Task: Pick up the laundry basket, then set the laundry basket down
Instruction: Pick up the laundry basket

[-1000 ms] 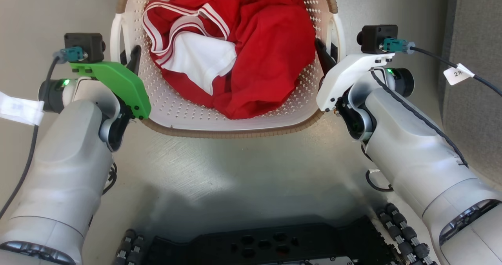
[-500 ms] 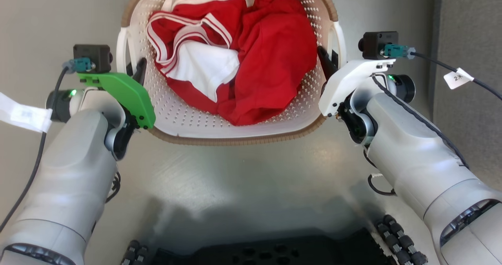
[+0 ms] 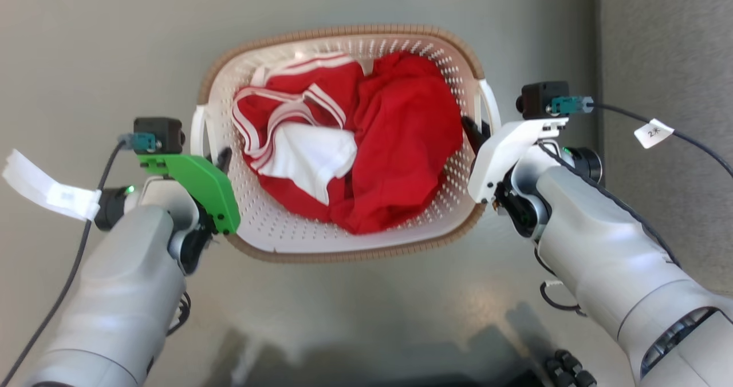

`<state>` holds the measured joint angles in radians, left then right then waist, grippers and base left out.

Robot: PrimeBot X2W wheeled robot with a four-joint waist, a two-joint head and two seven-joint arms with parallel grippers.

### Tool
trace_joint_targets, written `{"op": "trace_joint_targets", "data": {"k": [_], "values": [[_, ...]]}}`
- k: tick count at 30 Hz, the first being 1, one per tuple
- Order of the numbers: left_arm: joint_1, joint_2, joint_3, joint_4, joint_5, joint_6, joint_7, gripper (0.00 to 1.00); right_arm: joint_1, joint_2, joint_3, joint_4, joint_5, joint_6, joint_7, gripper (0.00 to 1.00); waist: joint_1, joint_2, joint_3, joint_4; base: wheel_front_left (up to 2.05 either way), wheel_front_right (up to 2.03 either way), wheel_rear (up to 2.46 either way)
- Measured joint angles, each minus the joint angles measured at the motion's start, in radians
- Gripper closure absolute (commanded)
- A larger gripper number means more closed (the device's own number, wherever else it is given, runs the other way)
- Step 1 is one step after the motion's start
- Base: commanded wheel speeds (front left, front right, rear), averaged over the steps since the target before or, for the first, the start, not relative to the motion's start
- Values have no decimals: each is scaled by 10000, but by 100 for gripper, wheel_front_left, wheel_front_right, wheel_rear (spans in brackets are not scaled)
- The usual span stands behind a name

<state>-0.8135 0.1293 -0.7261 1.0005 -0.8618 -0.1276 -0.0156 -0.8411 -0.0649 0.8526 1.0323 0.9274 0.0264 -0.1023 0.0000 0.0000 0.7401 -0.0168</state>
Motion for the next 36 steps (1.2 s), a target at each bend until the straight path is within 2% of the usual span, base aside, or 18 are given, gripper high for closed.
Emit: {"op": "trace_joint_targets", "data": {"k": [15,36], "values": [[1027,-203,-568,278,-694,2,587,100,930,23,447,451,665,253,744,100,0,0,-2239,-6,0,0,0],[2676,-543,-1166,872,-1289,0,1315,100,2705,75,995,796,1407,372,1818,100,-1,0,-5107,133,0,0,0]]}}
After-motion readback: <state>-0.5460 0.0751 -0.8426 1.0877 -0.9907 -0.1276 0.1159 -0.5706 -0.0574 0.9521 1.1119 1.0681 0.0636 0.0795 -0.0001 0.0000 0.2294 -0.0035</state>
